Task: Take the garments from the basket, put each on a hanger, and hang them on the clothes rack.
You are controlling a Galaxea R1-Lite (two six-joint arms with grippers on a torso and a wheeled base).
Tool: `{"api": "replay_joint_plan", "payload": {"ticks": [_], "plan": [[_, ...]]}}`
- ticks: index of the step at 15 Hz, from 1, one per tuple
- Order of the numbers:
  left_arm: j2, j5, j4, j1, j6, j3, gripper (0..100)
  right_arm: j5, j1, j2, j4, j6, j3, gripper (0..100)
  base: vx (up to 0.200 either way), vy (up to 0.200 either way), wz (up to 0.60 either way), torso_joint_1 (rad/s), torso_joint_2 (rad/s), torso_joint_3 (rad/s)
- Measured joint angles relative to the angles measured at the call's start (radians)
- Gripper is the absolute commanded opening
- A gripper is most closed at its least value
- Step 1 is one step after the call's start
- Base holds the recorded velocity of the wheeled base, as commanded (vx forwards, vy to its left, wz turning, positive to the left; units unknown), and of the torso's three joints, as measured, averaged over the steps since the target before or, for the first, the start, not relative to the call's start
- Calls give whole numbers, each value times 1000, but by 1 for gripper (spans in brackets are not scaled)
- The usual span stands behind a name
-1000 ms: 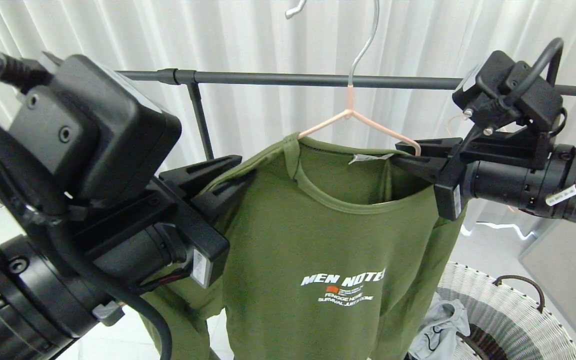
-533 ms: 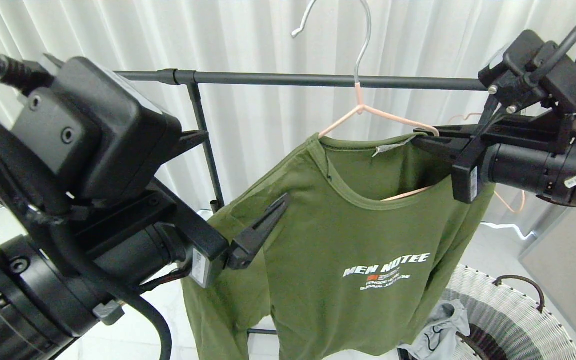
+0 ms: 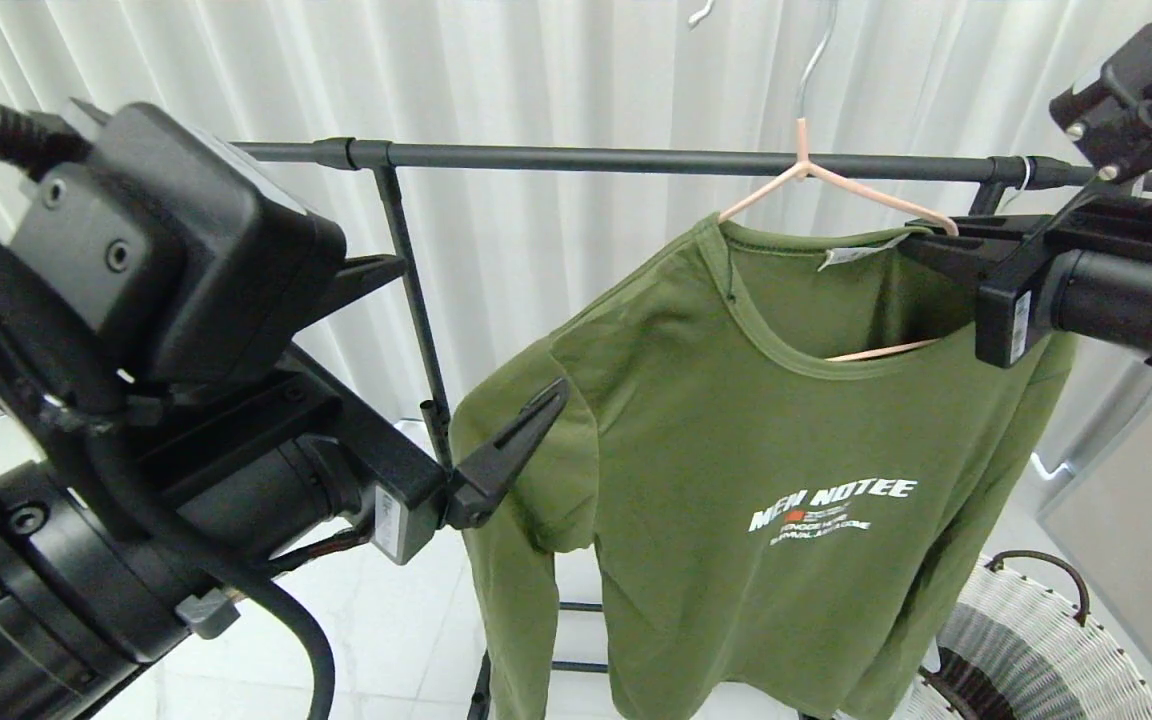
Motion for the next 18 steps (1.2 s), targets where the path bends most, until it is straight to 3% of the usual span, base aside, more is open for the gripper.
{"api": "replay_joint_plan", "payload": {"ticks": [6,10,14,18], "plan": [[-30,0,0,7,0,83,100,0,-39,-30,0,0,1,0,0,0,0,0,0,0],[-38,-2,0,110,-16,190,100,9,-35,-50,-1,0,6,0,0,0,0,0,0,0],[15,-21,-1,154,-140,178,100,9,-4,-61,-1,1,7,0,0,0,0,0,0,0],[44,-74,-9,139,-150,177,100,6,3,-64,-1,1,6,0,0,0,0,0,0,0]]}}
